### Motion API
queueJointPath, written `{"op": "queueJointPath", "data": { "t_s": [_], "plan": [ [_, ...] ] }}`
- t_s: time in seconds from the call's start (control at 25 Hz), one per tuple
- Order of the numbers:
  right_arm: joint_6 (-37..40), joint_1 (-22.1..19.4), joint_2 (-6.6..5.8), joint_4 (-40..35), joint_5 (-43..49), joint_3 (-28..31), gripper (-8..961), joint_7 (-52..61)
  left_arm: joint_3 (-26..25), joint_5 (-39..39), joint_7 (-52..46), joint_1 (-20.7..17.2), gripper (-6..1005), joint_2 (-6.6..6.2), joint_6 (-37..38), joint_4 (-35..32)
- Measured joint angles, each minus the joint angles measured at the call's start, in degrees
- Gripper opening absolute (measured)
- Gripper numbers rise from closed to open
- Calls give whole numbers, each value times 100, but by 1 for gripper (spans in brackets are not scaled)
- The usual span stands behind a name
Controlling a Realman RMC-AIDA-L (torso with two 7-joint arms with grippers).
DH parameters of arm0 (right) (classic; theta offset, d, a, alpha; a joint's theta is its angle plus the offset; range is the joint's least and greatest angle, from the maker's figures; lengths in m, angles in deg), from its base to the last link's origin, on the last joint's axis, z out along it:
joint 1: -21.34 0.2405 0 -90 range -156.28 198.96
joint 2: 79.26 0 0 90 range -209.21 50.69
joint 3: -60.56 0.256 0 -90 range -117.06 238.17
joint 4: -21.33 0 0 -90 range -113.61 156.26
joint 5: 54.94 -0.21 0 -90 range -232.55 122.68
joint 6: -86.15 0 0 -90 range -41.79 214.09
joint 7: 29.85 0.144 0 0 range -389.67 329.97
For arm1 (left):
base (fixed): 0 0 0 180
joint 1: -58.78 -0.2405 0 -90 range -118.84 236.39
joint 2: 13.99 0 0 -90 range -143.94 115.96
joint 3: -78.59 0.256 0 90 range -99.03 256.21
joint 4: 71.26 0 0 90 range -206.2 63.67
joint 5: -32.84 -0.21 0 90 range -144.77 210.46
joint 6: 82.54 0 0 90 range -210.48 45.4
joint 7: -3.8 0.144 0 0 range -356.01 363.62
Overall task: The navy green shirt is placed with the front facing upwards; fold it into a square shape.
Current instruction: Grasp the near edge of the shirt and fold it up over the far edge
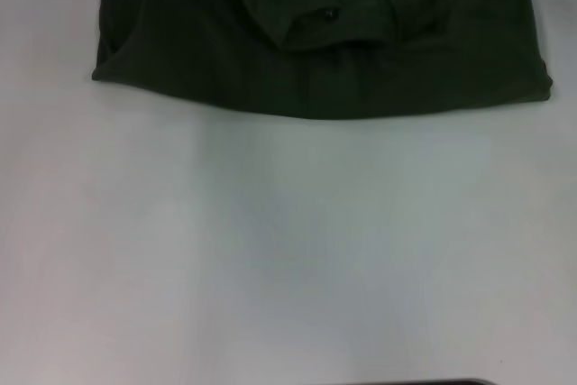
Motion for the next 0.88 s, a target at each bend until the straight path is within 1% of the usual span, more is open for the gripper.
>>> {"op": "queueJointPath", "data": {
  "t_s": [0.12,0.24,0.28,0.32,0.4,0.6,0.72,0.88],
  "plan": [
    [-4,-14,0,-36,0,0,311,0,-2,136,30,-63,264,1,-7,-5],
    [-7,-32,0,-76,0,0,456,0,3,209,72,-107,319,14,-22,-10],
    [-8,-39,0,-92,0,0,505,0,3,217,87,-111,338,24,-37,-12],
    [-7,-44,0,-110,0,0,553,0,7,223,146,-118,357,64,-82,-24],
    [-8,-58,0,-165,0,0,574,0,8,226,181,-119,394,88,-98,-36],
    [11,-91,0,-274,1,1,628,2,11,247,231,-148,630,178,-131,-178],
    [93,-152,16,-362,-30,2,660,2,14,260,238,-192,854,209,-117,-275],
    [417,-400,77,-596,-200,2,670,4,13,280,327,-309,910,213,133,-380]
  ]
}}
